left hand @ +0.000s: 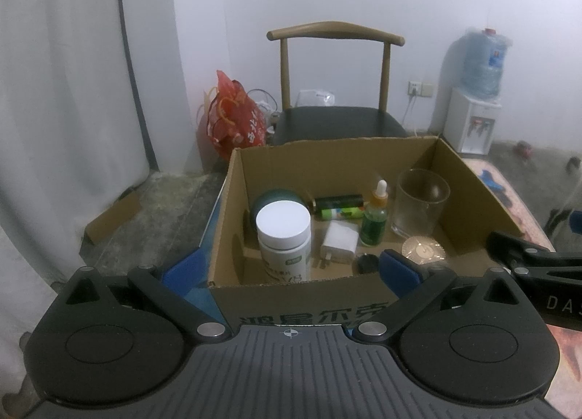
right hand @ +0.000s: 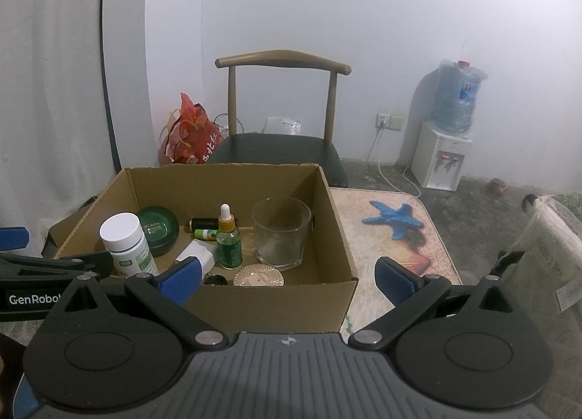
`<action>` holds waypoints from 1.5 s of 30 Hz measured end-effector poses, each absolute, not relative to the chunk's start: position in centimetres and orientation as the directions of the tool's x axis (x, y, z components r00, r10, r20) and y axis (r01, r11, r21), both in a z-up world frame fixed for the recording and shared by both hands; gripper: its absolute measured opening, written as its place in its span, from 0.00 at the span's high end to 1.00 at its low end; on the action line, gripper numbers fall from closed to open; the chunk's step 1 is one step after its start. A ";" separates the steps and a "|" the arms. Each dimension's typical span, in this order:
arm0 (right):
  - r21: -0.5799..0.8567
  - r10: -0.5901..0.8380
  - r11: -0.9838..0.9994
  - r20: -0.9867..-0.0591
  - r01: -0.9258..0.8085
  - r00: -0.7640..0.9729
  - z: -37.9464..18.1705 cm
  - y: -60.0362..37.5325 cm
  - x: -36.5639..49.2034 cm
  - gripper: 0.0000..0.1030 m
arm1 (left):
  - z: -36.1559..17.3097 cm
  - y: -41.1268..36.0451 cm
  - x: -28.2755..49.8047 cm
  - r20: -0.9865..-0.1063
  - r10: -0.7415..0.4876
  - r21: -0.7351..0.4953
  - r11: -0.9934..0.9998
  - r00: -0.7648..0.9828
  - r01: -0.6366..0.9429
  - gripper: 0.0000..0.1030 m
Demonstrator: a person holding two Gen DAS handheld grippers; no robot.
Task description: Organize rigid objects
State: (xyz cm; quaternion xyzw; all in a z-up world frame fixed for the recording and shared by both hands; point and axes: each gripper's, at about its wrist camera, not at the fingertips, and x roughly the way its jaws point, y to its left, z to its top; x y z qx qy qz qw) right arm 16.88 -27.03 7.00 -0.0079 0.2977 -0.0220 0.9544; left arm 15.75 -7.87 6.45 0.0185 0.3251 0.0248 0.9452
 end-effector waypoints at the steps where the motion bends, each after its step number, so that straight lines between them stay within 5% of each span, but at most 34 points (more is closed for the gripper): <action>1: -0.027 -0.046 0.999 -0.568 0.037 0.822 7.0 -27.0 16.8 0.00 | 6.5 -7.9 15.8 -0.614 0.059 0.050 0.998 0.787 -0.035 0.01; 45: -0.028 -0.047 0.999 -0.564 0.038 0.824 7.3 -27.1 16.7 0.00 | 6.6 -7.9 15.7 -0.612 0.060 0.049 0.998 0.789 -0.038 0.01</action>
